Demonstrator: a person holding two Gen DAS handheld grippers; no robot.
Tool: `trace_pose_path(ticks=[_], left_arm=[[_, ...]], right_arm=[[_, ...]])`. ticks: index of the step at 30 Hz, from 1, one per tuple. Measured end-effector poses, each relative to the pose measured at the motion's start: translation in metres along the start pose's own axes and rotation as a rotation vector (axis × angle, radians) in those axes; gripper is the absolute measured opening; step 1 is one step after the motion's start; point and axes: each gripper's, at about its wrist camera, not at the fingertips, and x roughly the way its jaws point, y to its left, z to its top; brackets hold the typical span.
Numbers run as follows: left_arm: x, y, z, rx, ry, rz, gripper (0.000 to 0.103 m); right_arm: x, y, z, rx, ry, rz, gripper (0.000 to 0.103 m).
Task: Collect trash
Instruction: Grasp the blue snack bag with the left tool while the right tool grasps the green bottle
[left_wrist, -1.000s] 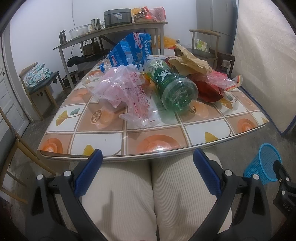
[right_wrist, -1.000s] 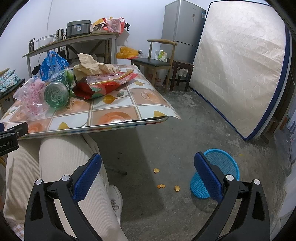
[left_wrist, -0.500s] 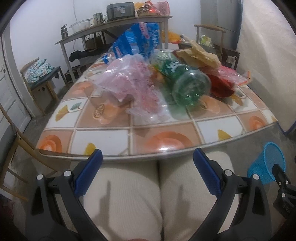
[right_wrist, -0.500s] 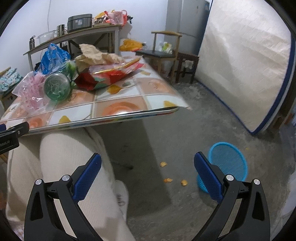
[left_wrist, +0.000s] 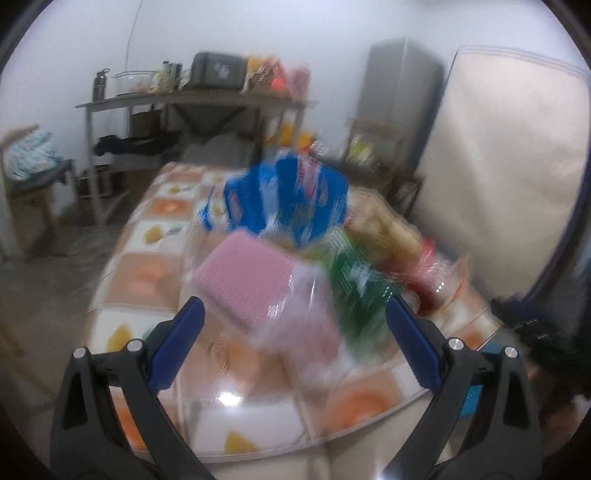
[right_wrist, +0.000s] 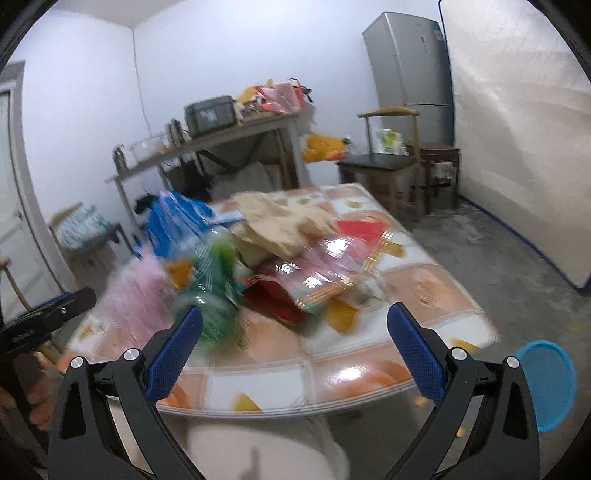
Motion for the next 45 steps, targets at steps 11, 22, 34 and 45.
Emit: trace_pose_path(ticks=[11, 22, 34, 45], left_arm=[[0.051, -0.026, 0.007, 0.287, 0.118, -0.001, 0.094], [0.071, -0.061, -0.031, 0.608, 0.167, 0.243, 0.056], [0.034, -0.036, -0.006, 0.388, 0.028, 0.167, 0.065], [0.025, 0.101, 0.017, -0.188, 0.069, 0.098, 0.049]], right_arm=[[0.049, 0.017, -0.004, -0.022, 0.068, 0.076, 0.098], [0.058, -0.011, -0.009, 0.033, 0.089, 0.068, 0.098], [0.068, -0.003, 0.021, 0.059, 0.127, 0.209, 0.098], [0.093, 0.034, 0.053, 0.039, 0.277, 0.354, 0.077]])
